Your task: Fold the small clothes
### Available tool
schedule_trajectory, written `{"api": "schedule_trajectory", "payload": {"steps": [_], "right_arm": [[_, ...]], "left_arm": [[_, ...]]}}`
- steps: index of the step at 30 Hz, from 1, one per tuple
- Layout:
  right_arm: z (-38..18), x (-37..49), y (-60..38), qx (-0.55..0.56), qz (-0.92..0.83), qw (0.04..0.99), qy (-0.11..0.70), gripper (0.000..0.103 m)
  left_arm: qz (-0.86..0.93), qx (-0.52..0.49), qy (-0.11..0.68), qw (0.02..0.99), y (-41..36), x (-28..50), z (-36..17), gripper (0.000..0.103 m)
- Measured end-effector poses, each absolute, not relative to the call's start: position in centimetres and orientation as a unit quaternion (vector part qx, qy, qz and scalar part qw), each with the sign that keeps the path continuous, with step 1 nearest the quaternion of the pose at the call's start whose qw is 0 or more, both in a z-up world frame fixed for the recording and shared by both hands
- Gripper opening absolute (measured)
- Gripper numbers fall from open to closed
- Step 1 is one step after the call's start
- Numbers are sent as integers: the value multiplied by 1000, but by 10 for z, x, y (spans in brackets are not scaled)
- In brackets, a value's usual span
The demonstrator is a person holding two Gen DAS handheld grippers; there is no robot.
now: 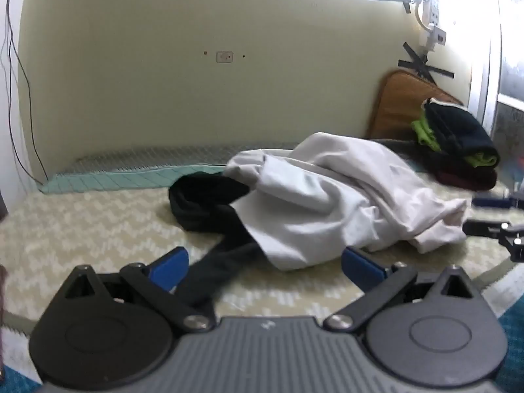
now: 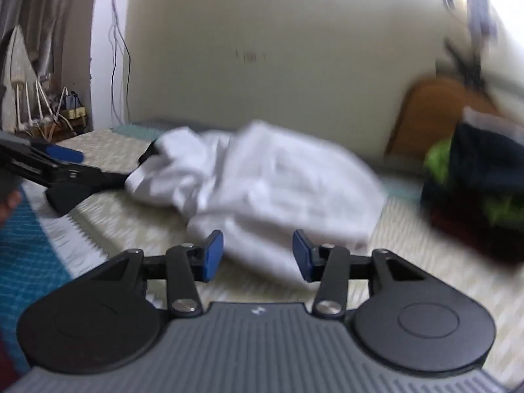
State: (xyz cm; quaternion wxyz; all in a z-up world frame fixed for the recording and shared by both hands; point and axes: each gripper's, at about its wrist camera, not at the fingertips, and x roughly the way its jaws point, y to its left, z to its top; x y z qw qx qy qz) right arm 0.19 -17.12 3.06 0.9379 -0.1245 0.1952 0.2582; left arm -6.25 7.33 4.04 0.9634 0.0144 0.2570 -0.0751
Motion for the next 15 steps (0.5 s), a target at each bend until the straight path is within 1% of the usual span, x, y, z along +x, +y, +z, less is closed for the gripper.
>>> {"api": "schedule_trajectory", "payload": {"steps": [1, 3, 4, 5, 6, 7, 8, 9, 10, 11, 13, 15], "right_arm": [[28, 9, -161, -143, 265, 934, 194, 96], [17, 21, -155, -169, 290, 922, 191, 95], [11, 28, -148, -181, 291, 918, 199, 85], [6, 36, -143, -186, 291, 915, 210, 69], [4, 45, -139, -186, 291, 911, 227, 22], [4, 52, -140, -179, 281, 913, 237, 14], [11, 59, -149, -157, 270, 922, 231, 13], [19, 59, -159, -141, 250, 934, 212, 13], [29, 61, -173, -129, 220, 947, 194, 13], [43, 64, -192, -107, 196, 958, 178, 13], [64, 63, -222, -62, 183, 968, 163, 13], [75, 53, -246, -56, 136, 979, 140, 13]], "left_arm": [[-74, 19, 261, 962, 70, -58, 39, 103], [-90, 26, 262, 960, 62, -51, 32, 103], [-99, 34, 265, 959, 58, -45, 25, 102], [-102, 42, 268, 957, 50, -38, 23, 98], [-110, 53, 273, 954, 43, -29, 20, 94], [-117, 63, 274, 952, 34, -23, 18, 75], [-121, 70, 281, 950, 26, -16, 16, 37], [-124, 73, 295, 945, 23, -8, 13, 17], [-124, 65, 311, 940, 24, 1, 11, 4], [-134, 42, 313, 939, 30, 3, 12, 4], [-169, 9, 292, 941, 42, -8, 24, 2], [-157, 19, 254, 954, 55, -32, 40, 2]]}}
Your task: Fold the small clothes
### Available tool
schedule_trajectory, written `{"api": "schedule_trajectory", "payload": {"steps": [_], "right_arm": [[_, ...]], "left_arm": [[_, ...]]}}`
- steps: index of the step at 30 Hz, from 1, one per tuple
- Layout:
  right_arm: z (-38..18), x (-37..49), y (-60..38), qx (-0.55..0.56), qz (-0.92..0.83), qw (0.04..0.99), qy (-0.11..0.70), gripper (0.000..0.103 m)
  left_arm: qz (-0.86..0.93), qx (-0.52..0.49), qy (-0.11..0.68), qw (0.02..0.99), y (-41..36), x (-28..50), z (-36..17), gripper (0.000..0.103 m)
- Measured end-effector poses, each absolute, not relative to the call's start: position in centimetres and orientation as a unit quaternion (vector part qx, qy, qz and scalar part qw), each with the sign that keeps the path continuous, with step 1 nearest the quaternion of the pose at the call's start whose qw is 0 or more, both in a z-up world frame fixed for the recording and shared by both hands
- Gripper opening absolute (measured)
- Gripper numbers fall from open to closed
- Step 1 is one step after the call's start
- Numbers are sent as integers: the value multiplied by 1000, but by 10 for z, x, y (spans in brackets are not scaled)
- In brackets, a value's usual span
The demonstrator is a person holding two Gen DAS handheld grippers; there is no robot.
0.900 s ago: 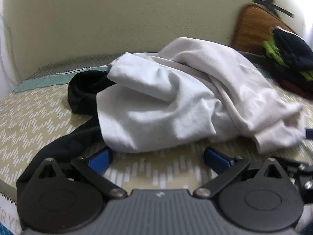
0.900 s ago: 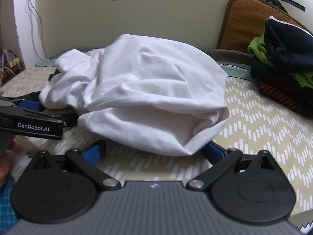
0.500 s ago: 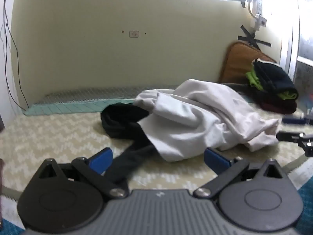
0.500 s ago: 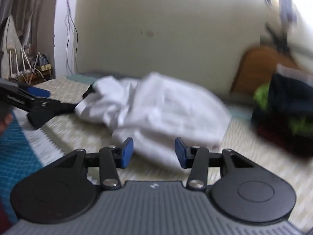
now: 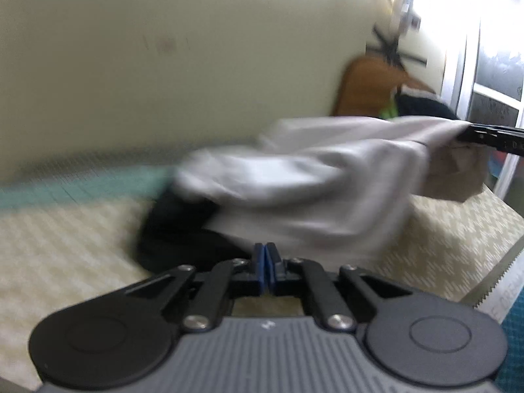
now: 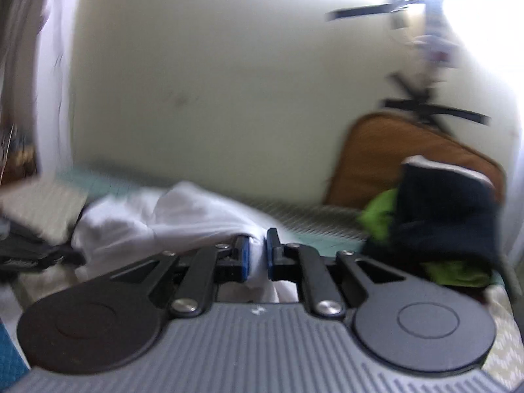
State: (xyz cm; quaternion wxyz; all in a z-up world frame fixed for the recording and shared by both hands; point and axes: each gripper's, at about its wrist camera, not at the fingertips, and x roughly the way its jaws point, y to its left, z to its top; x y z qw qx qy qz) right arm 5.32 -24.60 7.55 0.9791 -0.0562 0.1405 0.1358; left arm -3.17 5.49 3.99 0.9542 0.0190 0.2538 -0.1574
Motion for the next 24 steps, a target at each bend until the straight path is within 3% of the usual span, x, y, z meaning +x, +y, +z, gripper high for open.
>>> {"api": "schedule_trajectory", "payload": {"steps": [2, 5, 7, 12, 14, 15, 18, 20, 21, 22, 24], "right_arm": [[82, 44, -269, -22, 147, 977, 155, 14], [77, 39, -278, -3, 195, 963, 185, 27], [74, 36, -261, -49, 175, 967, 180, 54], [80, 29, -219, -67, 272, 948, 152, 58], [84, 19, -193, -100, 303, 941, 115, 73], [83, 15, -178, -103, 320, 935, 108, 85], [62, 34, -129, -157, 354, 911, 141, 88], [37, 45, -100, -222, 337, 903, 150, 85], [27, 52, -87, -250, 325, 898, 162, 66], [20, 60, -81, -266, 318, 893, 177, 10], [25, 67, -99, -213, 327, 897, 208, 8]], "left_arm": [[-192, -25, 230, 954, 81, -58, 54, 2], [-186, -27, 200, 961, 106, -92, 63, 3], [-164, -14, 211, 964, 110, -97, 65, 6], [-121, -35, 243, 962, 129, -86, 60, 6], [-105, -50, 250, 961, 135, -76, 65, 13], [-98, -57, 254, 961, 140, -76, 62, 15], [-85, -63, 265, 958, 144, -74, 56, 18], [-80, -64, 265, 959, 146, -78, 55, 21], [-78, -63, 263, 959, 147, -82, 54, 23], [-75, -62, 262, 960, 148, -85, 55, 26], [-73, -58, 257, 962, 150, -87, 58, 27]]}}
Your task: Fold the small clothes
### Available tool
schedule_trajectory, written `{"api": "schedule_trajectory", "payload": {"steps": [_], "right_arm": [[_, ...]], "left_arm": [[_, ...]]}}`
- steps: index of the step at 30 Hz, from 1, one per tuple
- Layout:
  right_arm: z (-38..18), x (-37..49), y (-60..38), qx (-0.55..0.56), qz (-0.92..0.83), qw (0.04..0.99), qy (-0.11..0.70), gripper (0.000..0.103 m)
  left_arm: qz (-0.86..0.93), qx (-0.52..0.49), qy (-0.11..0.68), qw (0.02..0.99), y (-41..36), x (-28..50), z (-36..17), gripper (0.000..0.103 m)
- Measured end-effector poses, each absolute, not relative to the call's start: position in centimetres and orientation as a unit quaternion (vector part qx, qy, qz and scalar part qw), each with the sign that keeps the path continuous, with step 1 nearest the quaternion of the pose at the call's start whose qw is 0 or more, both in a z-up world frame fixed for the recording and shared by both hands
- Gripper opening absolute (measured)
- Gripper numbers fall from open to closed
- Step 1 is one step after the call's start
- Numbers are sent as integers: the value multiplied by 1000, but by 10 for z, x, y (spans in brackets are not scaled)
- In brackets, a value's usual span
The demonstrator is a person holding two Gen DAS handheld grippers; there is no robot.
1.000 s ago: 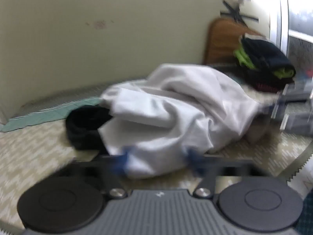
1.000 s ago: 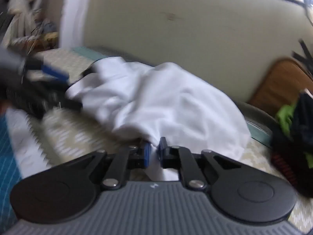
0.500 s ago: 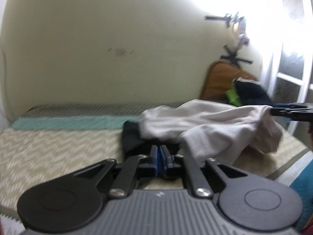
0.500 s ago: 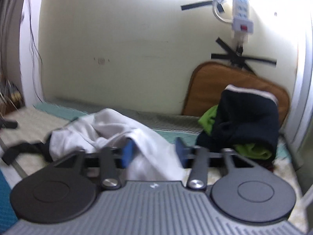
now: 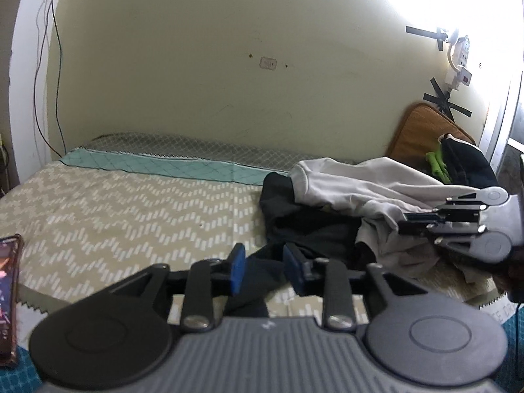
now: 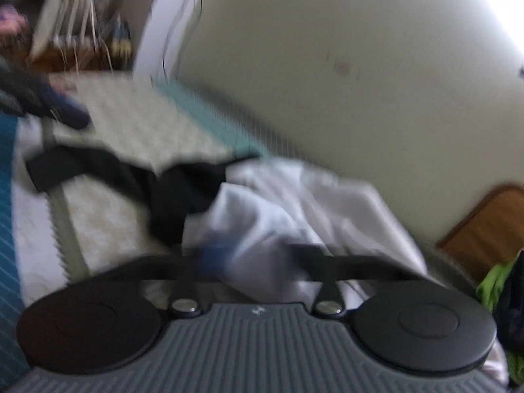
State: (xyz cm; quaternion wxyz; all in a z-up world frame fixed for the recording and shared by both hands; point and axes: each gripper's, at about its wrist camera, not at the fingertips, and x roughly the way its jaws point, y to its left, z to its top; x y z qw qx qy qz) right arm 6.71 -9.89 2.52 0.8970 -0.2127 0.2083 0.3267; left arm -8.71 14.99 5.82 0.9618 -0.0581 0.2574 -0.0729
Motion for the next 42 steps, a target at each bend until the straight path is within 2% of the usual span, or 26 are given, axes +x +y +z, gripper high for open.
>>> {"api": "schedule_trajectory", "payload": {"steps": [5, 8, 11, 14, 15, 16, 17, 19, 21, 27, 29, 31, 32, 33, 36, 39, 42], "right_arm": [[115, 43, -213, -22, 272, 955, 118, 7], [144, 19, -292, 45, 173, 981, 70, 7], [144, -1, -345, 67, 74, 993, 66, 7], [124, -10, -373, 73, -4, 992, 99, 11], [116, -12, -376, 64, -47, 991, 104, 20], [109, -14, -378, 58, -79, 989, 108, 46], [106, -23, -382, 61, -87, 989, 102, 57], [104, -41, -379, 80, -35, 993, 80, 59], [101, -46, -357, 84, 63, 990, 99, 59], [58, -15, -224, -120, 220, 949, 191, 64], [45, 4, -193, -168, 249, 930, 214, 64], [30, 21, -173, -219, 236, 920, 222, 59], [25, 27, -167, -239, 226, 918, 220, 47], [28, 41, -168, -241, 225, 916, 228, 7], [58, 40, -198, -141, 247, 932, 225, 8], [109, 12, -261, -34, 213, 963, 164, 8], [141, -19, -333, 23, 114, 986, 120, 8]], "left_arm": [[-75, -49, 252, 964, 151, -79, 63, 28], [-87, -39, 253, 963, 143, -66, 62, 30], [-106, -35, 256, 960, 129, -55, 60, 35], [-127, -23, 259, 957, 114, -45, 58, 39], [-132, -18, 260, 956, 108, -43, 59, 39], [-138, -12, 262, 955, 102, -40, 59, 41], [-142, -5, 263, 954, 97, -38, 59, 42], [-150, 6, 263, 953, 89, -36, 59, 44], [-157, 11, 263, 952, 83, -34, 60, 47], [-155, 5, 275, 949, 75, -31, 58, 48], [-153, 10, 275, 949, 75, -35, 59, 50], [-146, 16, 273, 951, 77, -39, 61, 51], [-141, 19, 271, 952, 79, -41, 61, 52], [-136, 22, 271, 953, 82, -41, 62, 52], [-123, 28, 270, 955, 91, -39, 64, 53], [-122, 35, 273, 954, 91, -27, 65, 53], [-136, 64, 266, 952, 75, -10, 68, 53]]}}
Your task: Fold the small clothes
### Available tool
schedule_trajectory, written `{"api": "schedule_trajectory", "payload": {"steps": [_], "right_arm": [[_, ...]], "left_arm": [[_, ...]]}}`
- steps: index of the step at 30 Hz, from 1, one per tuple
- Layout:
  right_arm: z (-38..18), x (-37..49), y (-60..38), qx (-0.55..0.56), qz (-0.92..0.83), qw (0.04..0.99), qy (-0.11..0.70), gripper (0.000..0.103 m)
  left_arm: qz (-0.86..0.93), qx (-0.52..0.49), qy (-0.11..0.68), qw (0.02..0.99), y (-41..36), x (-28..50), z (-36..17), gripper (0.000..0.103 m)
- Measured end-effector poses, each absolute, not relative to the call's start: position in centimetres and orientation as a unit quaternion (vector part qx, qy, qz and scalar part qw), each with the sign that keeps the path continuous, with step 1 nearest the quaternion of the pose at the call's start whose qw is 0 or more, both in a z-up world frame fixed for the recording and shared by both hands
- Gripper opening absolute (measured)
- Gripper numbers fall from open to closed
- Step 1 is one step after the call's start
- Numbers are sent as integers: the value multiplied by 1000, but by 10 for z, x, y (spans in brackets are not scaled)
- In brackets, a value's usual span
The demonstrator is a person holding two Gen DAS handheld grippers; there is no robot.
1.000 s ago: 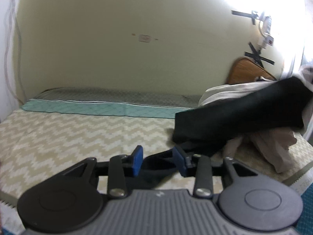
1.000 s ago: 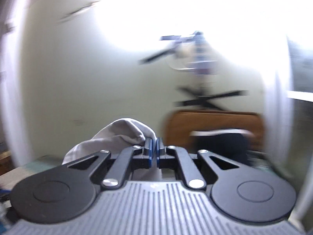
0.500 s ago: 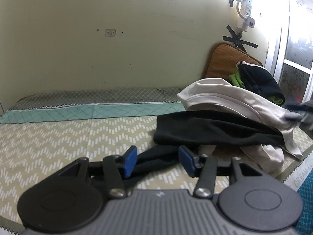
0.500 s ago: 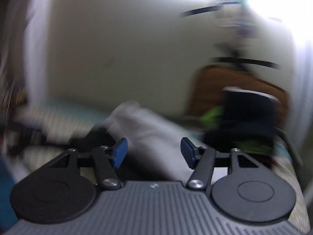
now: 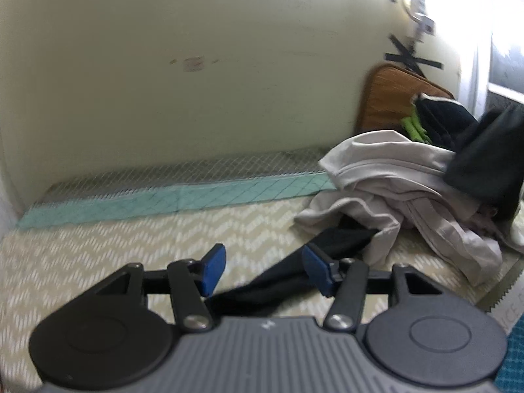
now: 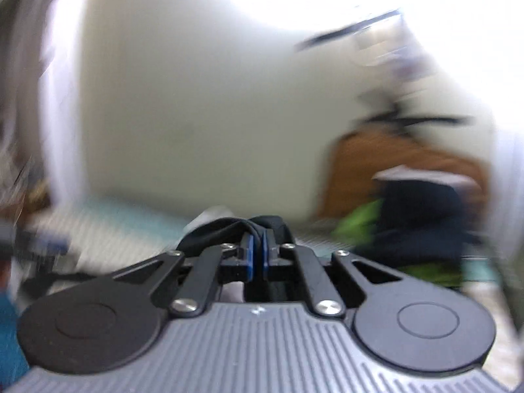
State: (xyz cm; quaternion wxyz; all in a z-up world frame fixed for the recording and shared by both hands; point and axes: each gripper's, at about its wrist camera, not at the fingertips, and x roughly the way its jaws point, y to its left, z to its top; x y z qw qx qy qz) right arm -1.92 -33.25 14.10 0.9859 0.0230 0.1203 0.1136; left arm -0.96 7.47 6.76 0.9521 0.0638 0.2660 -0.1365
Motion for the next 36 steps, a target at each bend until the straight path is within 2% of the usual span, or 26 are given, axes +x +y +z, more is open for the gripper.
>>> {"api": "schedule_trajectory", "payload": {"steps": [2, 3, 6, 11, 14, 16, 18, 20, 21, 22, 23, 29, 33, 36], "right_arm": [[147, -33, -367, 8, 19, 992, 126, 9], [144, -36, -378, -15, -32, 989, 141, 14], [122, -46, -386, -97, -162, 966, 175, 63], [108, -73, -341, -103, -7, 985, 135, 62], [81, -60, -271, -246, 72, 955, 148, 62], [52, -48, -238, -365, 92, 914, 154, 67], [18, -39, -223, -485, 88, 857, 151, 69], [3, -28, -223, -540, 79, 826, 141, 68], [7, -23, -225, -523, 91, 834, 149, 56], [17, -20, -231, -487, 111, 850, 166, 23], [33, -18, -234, -439, 126, 870, 183, 7], [148, -52, -295, -153, 137, 971, 119, 5], [179, -88, -325, -89, 90, 990, 67, 5], [187, -102, -332, -88, 59, 993, 44, 5]], "left_arm": [[-148, 90, 259, 950, 58, 1, 67, 53], [-155, 95, 259, 949, 51, 8, 68, 53], [-182, 82, 258, 945, 38, 17, 69, 53], [-195, 74, 264, 942, 27, 21, 66, 53], [-188, 76, 266, 942, 30, 17, 65, 54], [-181, 74, 267, 944, 36, 13, 66, 56], [-171, 77, 266, 946, 43, 8, 67, 58], [-160, 85, 266, 947, 50, 6, 67, 59], [-156, 91, 266, 947, 51, 6, 68, 59], [-152, 98, 266, 947, 50, 7, 68, 59], [-149, 102, 266, 947, 49, 8, 68, 59], [-159, 149, 240, 946, 22, 14, 74, 59], [-188, 203, 206, 939, -12, 7, 74, 60], [-221, 241, 175, 929, -41, -3, 72, 63]]}}
